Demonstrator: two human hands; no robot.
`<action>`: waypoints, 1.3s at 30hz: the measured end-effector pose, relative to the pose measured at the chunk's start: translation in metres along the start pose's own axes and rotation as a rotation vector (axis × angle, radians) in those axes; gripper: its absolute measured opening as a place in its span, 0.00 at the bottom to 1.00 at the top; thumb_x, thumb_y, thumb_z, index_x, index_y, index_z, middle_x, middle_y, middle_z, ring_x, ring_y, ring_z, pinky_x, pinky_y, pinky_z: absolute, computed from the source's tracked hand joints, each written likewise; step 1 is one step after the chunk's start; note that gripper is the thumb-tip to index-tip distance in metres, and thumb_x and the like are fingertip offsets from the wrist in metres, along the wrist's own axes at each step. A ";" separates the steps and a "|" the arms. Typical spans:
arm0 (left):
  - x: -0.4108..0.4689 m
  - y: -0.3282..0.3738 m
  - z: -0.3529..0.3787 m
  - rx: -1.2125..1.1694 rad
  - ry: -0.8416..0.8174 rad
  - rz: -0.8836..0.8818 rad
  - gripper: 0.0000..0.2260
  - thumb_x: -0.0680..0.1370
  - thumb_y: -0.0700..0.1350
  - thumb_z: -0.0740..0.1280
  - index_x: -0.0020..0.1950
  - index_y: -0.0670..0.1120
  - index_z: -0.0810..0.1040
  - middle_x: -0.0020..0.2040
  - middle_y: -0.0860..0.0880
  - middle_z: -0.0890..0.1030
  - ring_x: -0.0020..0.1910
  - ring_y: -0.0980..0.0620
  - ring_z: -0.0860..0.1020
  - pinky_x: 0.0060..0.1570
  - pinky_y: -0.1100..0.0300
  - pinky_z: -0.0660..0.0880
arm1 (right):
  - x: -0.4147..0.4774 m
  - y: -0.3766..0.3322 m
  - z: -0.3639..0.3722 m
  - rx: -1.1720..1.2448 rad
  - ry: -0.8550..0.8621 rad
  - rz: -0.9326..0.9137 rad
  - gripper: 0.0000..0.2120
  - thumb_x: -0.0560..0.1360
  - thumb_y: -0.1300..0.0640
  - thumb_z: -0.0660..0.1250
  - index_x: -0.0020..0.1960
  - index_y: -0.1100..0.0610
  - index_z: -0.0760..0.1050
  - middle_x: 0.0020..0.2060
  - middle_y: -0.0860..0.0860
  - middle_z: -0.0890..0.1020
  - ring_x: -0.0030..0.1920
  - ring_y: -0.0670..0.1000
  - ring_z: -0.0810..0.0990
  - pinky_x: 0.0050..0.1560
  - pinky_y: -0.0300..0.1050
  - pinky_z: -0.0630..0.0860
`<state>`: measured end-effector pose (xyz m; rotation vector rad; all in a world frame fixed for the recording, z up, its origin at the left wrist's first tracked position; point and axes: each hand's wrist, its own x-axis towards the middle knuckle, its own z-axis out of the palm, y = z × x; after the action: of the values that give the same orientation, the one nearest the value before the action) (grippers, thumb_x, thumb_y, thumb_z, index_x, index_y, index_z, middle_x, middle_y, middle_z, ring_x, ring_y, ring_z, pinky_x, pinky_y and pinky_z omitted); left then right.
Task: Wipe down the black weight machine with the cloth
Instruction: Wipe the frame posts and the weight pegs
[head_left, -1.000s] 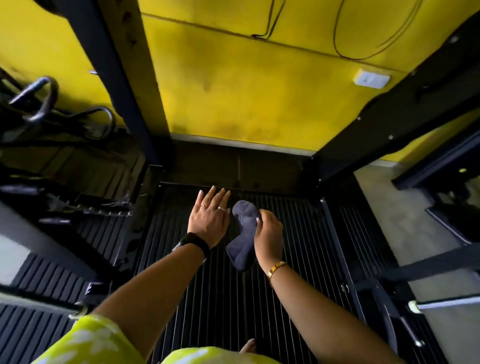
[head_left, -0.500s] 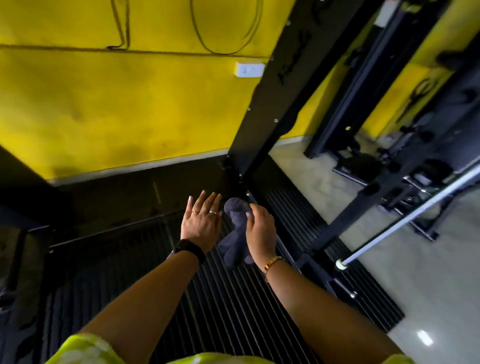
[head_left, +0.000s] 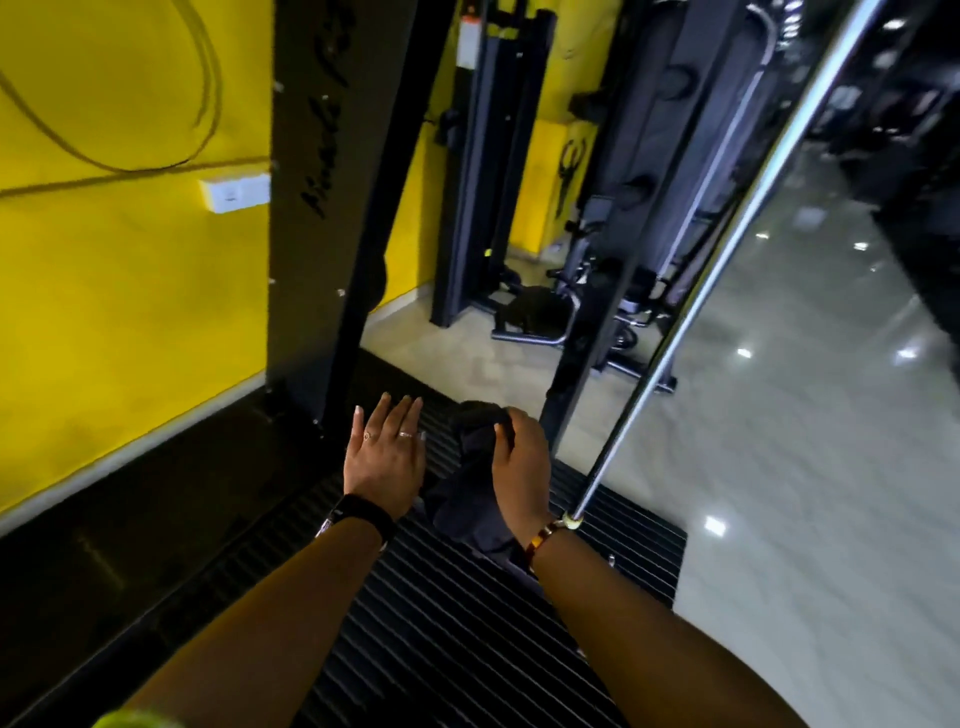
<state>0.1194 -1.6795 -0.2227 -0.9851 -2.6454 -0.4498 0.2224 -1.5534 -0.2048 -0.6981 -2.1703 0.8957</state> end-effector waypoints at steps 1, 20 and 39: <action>0.016 0.001 0.001 -0.019 0.015 0.026 0.24 0.79 0.51 0.51 0.67 0.43 0.76 0.63 0.45 0.80 0.67 0.42 0.73 0.70 0.45 0.54 | 0.011 -0.003 -0.006 0.015 0.047 0.029 0.13 0.81 0.61 0.60 0.64 0.62 0.74 0.57 0.58 0.78 0.58 0.56 0.75 0.58 0.39 0.69; 0.367 0.114 -0.189 -0.317 0.609 0.659 0.23 0.80 0.48 0.52 0.72 0.42 0.71 0.69 0.44 0.75 0.72 0.41 0.67 0.73 0.45 0.53 | 0.262 -0.164 -0.186 0.224 0.851 -0.181 0.07 0.75 0.62 0.69 0.49 0.55 0.72 0.44 0.50 0.76 0.46 0.47 0.74 0.53 0.38 0.74; 0.526 0.205 -0.372 -0.299 1.054 0.894 0.23 0.82 0.48 0.51 0.76 0.45 0.63 0.74 0.45 0.67 0.76 0.44 0.59 0.76 0.46 0.46 | 0.374 -0.293 -0.335 0.028 1.160 -0.541 0.16 0.73 0.56 0.70 0.42 0.49 0.62 0.40 0.46 0.71 0.40 0.42 0.72 0.46 0.36 0.75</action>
<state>-0.0697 -1.3688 0.3473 -1.3619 -1.0964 -0.8257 0.1768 -1.3497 0.3371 -0.3978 -1.1700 0.1194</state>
